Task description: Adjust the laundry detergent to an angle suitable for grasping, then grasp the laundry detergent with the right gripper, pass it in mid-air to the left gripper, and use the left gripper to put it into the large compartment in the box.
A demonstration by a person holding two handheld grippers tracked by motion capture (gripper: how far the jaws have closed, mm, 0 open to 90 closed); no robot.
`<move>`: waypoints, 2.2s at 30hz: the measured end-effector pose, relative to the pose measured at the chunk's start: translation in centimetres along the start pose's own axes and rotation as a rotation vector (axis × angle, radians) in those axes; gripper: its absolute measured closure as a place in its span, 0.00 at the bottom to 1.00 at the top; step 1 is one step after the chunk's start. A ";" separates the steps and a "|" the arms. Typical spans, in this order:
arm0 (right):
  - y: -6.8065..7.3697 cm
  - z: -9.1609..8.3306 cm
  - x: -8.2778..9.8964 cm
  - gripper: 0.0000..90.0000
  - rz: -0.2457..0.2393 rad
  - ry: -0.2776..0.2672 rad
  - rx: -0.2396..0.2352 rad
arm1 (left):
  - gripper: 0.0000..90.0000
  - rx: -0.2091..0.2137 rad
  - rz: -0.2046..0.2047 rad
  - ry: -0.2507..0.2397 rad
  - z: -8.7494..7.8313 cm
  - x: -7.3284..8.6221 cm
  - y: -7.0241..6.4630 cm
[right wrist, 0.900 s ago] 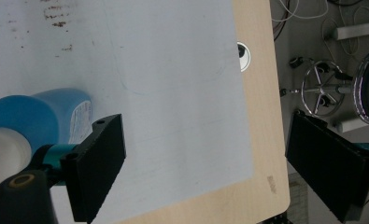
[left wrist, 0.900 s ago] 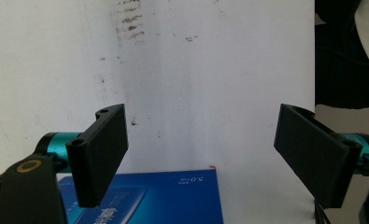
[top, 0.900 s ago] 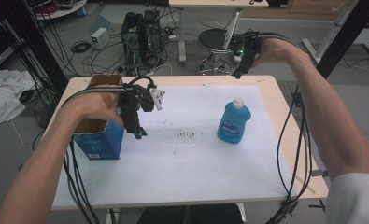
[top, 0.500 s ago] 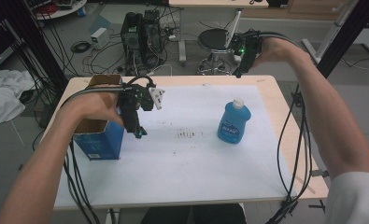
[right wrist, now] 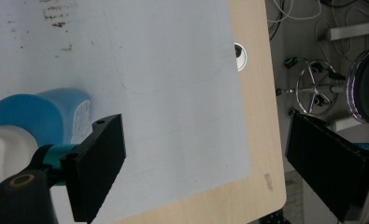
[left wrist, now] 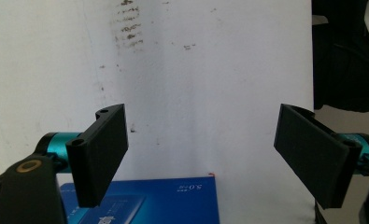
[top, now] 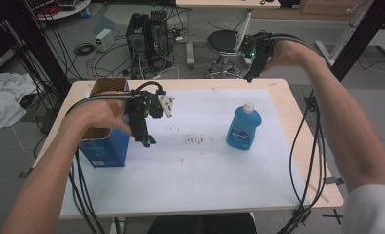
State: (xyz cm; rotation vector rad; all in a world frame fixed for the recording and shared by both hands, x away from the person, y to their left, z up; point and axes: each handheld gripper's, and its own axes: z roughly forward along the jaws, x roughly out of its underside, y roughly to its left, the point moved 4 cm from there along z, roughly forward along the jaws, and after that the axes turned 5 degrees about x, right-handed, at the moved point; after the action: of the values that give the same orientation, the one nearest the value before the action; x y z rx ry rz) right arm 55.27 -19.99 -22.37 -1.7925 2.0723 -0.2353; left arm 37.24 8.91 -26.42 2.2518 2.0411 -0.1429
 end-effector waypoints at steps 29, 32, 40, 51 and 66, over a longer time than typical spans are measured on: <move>2.3 -1.4 3.3 0.13 0.158 -0.043 -0.081 | 0.20 0.006 -0.017 -0.014 0.4 0.1 -0.5; 2.9 -1.9 3.7 0.13 0.184 -0.049 -0.085 | 0.20 0.012 -0.013 -0.017 0.5 0.1 -0.6; 5.0 -2.8 4.5 0.13 0.215 -0.053 -0.063 | 0.20 0.004 -0.018 -0.025 0.8 0.3 -0.6; 8.9 -2.2 5.6 0.13 0.244 -0.105 -0.081 | 0.20 0.005 -0.016 -0.023 1.1 0.3 -0.5; 12.7 3.4 7.4 0.13 0.371 -0.167 -0.124 | 0.20 0.011 -0.018 -0.033 1.4 0.5 -0.7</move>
State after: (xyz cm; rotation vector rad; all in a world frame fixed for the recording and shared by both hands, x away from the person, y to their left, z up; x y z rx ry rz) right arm 44.23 -24.64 -31.54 -1.3995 2.2844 0.1440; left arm 36.62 9.22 -27.92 2.2226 2.0496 -0.1913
